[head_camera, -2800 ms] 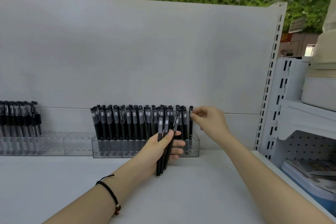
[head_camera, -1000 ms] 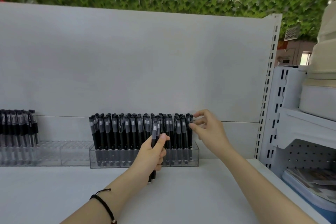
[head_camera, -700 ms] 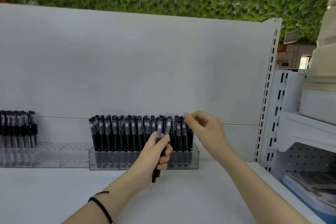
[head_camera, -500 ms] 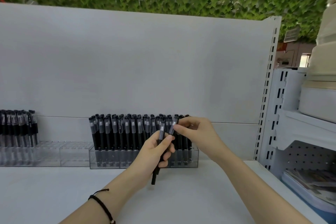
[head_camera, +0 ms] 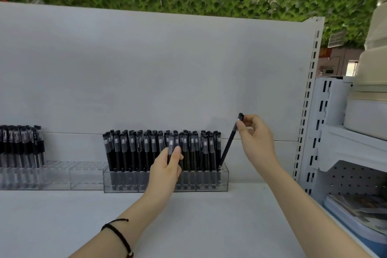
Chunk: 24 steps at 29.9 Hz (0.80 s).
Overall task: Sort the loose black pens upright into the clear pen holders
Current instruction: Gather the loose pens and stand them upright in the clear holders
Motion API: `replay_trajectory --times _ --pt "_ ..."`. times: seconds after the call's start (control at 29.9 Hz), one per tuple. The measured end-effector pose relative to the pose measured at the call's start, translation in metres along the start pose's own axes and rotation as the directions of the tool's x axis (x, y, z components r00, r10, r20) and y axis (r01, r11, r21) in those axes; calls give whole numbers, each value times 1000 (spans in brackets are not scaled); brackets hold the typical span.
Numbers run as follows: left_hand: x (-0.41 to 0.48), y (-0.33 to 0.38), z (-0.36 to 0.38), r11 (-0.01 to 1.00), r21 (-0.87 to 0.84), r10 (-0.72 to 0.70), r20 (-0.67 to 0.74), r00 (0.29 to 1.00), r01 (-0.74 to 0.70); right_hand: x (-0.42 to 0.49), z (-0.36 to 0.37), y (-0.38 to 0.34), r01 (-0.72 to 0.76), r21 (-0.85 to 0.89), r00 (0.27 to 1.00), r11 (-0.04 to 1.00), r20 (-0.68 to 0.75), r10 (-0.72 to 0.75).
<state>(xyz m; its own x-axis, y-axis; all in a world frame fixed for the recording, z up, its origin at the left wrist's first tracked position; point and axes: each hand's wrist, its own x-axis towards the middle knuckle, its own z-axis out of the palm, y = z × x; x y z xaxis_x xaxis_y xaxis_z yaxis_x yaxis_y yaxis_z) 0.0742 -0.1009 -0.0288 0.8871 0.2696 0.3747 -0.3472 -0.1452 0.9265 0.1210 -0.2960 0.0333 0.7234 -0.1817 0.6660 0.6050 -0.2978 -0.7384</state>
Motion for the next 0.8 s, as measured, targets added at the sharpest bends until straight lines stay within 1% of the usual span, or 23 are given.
replay_trajectory --times 0.1,0.3,0.5,0.57,0.6,0.7,0.8 --pt "1 -1 0 1000 14 -10 -12 1000 10 -1 3 4 23 -73 1000 997 18 -22" --pt "3 1 -1 996 -48 -80 -32 996 78 1 -1 2 51 -109 998 993 46 -46" --pt "3 1 -1 994 -54 -100 -35 994 98 1 -1 -1 47 -73 996 996 78 -41" --pt "2 1 -1 994 -52 -99 -35 994 97 0 -1 -1 39 -53 992 998 121 -32" --pt "2 2 -1 994 -52 -100 -35 994 98 0 0 1 42 -72 987 997 161 -30" --pt "1 3 0 993 -60 -103 -29 994 101 -4 5 10 66 -206 965 976 264 -10" --pt "1 5 -1 991 -75 -111 -14 994 110 -6 9 14 60 -249 964 967 264 8"
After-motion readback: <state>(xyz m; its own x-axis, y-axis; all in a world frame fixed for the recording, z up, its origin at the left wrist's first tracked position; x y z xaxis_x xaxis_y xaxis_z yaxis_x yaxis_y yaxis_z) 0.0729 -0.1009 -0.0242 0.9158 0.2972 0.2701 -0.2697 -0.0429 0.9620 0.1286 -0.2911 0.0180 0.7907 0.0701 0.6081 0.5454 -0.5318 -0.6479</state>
